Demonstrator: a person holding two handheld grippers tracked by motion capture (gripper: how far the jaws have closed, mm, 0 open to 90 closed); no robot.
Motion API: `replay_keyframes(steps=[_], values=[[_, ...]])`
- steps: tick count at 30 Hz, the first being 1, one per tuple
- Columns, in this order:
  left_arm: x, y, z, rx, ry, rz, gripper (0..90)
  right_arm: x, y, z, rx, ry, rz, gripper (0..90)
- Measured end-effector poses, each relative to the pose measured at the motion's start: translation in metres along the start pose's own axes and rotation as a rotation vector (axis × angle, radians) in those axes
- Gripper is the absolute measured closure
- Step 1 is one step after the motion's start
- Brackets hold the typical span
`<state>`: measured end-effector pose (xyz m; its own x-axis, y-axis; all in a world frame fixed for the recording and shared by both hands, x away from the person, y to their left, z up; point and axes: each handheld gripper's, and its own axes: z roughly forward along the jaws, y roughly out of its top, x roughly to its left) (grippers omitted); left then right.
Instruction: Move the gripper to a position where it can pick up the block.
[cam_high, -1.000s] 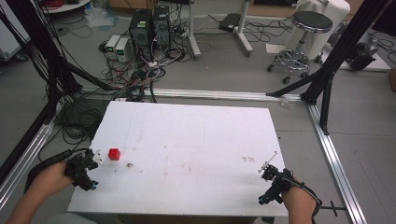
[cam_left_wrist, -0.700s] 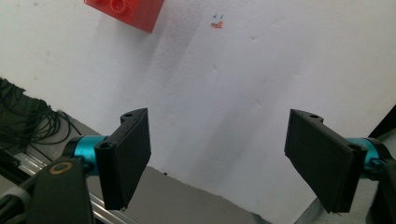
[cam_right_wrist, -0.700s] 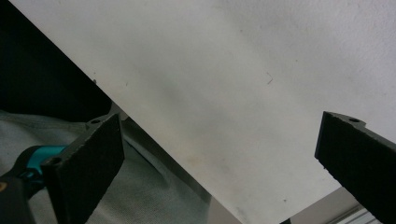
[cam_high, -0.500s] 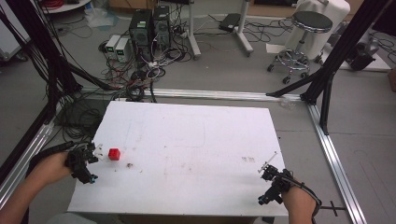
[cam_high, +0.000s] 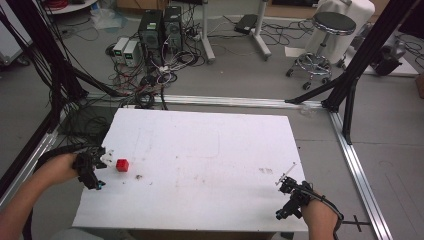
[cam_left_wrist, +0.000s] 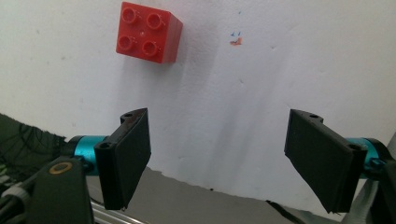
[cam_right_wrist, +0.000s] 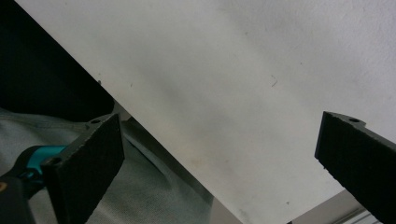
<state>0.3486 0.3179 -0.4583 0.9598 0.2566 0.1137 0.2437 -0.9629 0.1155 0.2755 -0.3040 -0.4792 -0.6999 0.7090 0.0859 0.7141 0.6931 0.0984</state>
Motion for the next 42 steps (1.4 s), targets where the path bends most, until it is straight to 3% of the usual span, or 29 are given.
replay_keyframes(steps=[6, 11, 20, 42], values=[[0.01, -0.001, 0.003, 0.012, 0.002, 0.01, 23.0, 0.0, 0.001, 0.001, -0.001, 0.004, -0.009, 0.9], [0.018, 0.003, 0.006, 0.001, -0.009, 0.052, 23.0, 0.0, 0.001, 0.002, 0.005, 0.004, -0.004, 0.9], [0.031, 0.014, 0.012, 0.019, 0.004, 0.056, 23.0, 0.001, 0.001, 0.001, 0.005, 0.01, 0.001, 0.9], [0.049, 0.041, 0.04, 0.043, -0.051, 0.122, 23.0, 0.001, -0.01, 0.0, -0.009, 0.012, 0.004, 0.9]])
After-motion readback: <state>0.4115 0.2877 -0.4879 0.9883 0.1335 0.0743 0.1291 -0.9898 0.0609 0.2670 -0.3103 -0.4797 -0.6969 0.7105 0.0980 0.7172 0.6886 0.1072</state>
